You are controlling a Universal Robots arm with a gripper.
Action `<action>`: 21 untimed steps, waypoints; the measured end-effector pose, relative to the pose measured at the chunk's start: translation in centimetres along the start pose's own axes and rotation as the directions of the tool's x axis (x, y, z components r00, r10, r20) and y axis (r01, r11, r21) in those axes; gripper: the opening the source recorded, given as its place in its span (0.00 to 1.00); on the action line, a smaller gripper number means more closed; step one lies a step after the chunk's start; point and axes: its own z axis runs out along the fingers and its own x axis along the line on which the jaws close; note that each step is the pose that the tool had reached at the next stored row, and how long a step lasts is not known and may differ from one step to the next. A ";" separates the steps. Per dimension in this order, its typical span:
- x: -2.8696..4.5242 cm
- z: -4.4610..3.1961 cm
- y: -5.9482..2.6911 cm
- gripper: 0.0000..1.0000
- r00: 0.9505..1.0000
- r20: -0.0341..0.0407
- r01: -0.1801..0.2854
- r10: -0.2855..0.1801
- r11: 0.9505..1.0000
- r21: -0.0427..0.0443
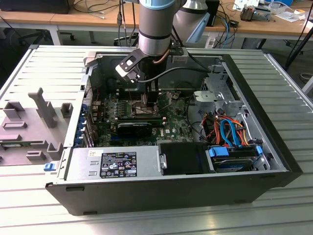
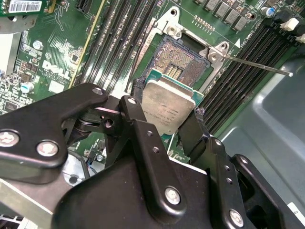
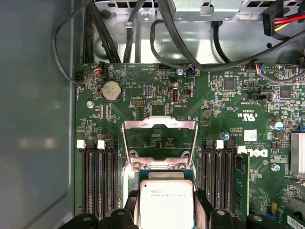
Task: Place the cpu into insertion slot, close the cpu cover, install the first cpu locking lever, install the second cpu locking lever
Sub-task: 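Place the cpu into insertion slot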
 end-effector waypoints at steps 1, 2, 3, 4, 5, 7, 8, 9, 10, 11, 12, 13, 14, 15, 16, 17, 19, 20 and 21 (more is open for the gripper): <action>0.00 0.03 0.00 0.55 1.000 0.000 0.000 0.000 1.000 0.000; 0.00 0.07 0.00 0.55 1.000 0.000 0.000 0.000 1.000 0.000; 0.00 0.10 0.00 0.55 1.000 0.000 0.000 0.000 1.000 0.000; 0.00 0.13 0.00 0.55 1.000 0.000 0.000 0.000 1.000 0.000; 0.00 0.15 0.00 0.55 1.000 0.000 0.000 0.000 1.000 0.000; 0.00 0.21 0.00 0.55 1.000 0.000 0.000 0.000 1.000 0.000; 0.00 0.23 0.00 0.55 1.000 0.000 0.000 0.000 1.000 0.000; 0.00 0.26 0.01 0.55 1.000 0.000 0.000 0.000 1.000 0.000; 0.00 0.29 0.01 0.55 1.000 0.000 0.000 0.000 1.000 0.000; 0.00 0.32 0.01 0.55 1.000 0.000 0.000 0.000 1.000 0.000; 0.00 0.35 0.01 0.55 1.000 0.000 0.000 0.000 1.000 0.000; 0.00 0.37 0.01 0.55 1.000 0.000 0.000 0.000 1.000 0.000; 0.00 0.41 0.01 0.55 1.000 0.000 0.000 0.000 1.000 0.000; 0.00 0.42 0.01 0.55 1.000 0.000 0.000 0.000 1.000 0.000; 0.00 0.44 0.01 0.55 1.000 0.000 0.000 0.000 1.000 0.000; 0.00 0.46 0.01 0.55 1.000 0.000 0.000 0.000 1.000 0.000; 0.00 0.50 0.01 0.55 1.000 0.000 0.000 0.000 1.000 0.000; 0.00 0.54 0.01 0.55 1.000 0.000 0.000 0.000 1.000 0.000; 0.00 0.56 0.01 0.55 1.000 0.000 0.000 0.000 1.000 0.000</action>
